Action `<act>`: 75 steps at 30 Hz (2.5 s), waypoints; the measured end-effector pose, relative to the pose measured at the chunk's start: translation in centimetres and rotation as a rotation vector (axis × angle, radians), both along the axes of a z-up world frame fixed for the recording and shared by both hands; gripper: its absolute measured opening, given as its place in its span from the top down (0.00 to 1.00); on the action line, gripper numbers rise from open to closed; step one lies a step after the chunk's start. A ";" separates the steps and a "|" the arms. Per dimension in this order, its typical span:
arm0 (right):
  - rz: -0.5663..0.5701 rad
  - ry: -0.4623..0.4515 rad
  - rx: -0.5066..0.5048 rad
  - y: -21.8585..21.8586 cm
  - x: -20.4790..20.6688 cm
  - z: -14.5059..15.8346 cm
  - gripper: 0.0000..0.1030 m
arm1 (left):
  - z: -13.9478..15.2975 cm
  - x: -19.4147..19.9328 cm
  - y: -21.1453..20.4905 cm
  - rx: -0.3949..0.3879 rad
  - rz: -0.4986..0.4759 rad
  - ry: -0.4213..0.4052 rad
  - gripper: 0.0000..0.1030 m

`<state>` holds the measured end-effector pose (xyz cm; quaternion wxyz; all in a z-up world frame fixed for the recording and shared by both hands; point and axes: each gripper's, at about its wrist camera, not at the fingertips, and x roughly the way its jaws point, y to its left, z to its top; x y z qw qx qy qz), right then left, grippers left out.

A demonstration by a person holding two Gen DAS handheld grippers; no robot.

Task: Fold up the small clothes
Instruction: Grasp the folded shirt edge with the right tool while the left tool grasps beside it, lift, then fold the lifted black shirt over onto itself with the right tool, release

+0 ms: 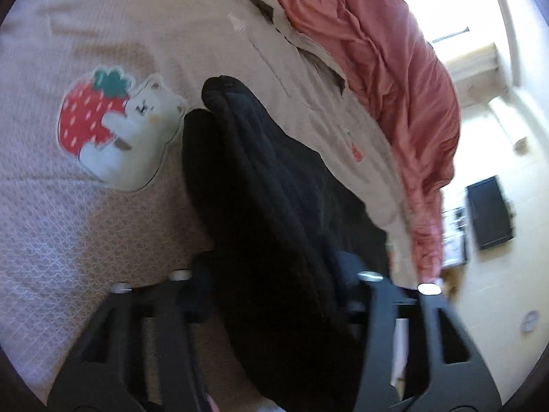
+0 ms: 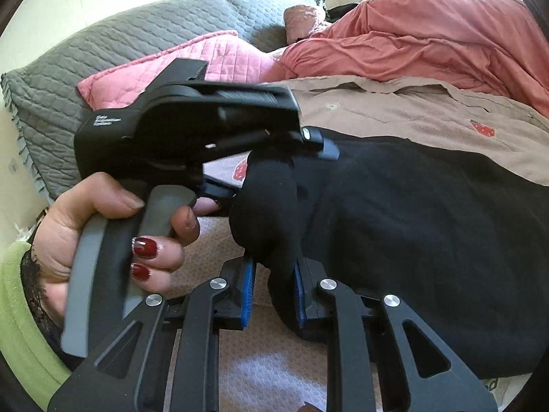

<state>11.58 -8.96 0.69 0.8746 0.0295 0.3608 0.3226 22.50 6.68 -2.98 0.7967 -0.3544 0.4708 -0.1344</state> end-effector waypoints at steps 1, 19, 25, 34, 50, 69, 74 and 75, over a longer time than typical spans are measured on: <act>-0.008 -0.002 0.014 -0.5 -0.1 0.2 0.83 | 0.5 0.0 -0.4 0.023 0.001 0.001 0.73; -0.294 -0.099 0.208 -18.2 -2.9 5.0 0.84 | 10.5 -0.2 -18.3 0.110 -0.219 -0.130 0.80; -0.396 -0.059 0.213 -23.8 -3.6 3.9 0.84 | 8.8 0.7 -25.4 0.147 -0.307 -0.115 0.79; -0.490 0.157 0.277 -27.9 -2.6 -1.8 0.83 | 6.4 -0.6 -24.7 0.175 -0.273 -0.152 0.41; -0.607 0.091 0.184 -31.5 -3.6 0.4 0.60 | 0.7 -6.0 -24.6 0.686 -0.293 -0.291 0.41; -0.547 0.193 -0.051 -27.9 10.4 -0.9 0.62 | 1.3 -9.2 -19.0 0.397 -0.244 -0.434 0.29; -0.498 0.121 -0.105 -26.1 9.8 -0.2 0.93 | 1.2 -9.1 -18.8 0.377 -0.247 -0.439 0.28; -0.497 0.088 -0.111 -26.0 9.4 0.5 0.94 | 1.2 -9.2 -18.7 0.373 -0.247 -0.438 0.28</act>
